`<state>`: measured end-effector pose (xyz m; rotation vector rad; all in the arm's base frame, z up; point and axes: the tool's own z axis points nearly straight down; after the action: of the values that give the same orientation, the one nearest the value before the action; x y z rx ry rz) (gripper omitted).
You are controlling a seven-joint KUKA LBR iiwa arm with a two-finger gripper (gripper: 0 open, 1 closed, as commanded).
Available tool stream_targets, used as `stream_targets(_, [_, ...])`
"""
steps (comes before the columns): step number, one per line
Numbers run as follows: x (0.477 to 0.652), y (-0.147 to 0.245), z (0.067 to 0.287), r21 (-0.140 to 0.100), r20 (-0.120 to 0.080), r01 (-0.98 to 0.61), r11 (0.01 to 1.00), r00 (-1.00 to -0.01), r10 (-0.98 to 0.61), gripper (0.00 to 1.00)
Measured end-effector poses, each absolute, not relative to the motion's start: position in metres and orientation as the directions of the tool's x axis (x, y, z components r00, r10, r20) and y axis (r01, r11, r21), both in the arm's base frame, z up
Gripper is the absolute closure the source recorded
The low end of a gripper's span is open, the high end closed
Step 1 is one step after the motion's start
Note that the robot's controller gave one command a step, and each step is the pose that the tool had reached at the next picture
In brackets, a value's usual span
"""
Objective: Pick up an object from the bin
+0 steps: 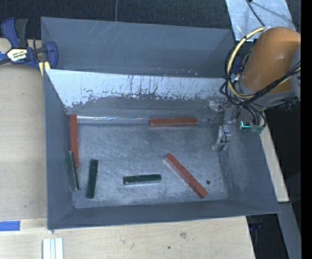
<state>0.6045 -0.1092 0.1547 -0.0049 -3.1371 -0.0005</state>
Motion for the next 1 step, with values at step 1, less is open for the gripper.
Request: stream_targets(1, [0.6078, -0.0377, 0.0691, 0.001, -0.008, -0.052, 0.999, -0.999, -0.052, 0.00])
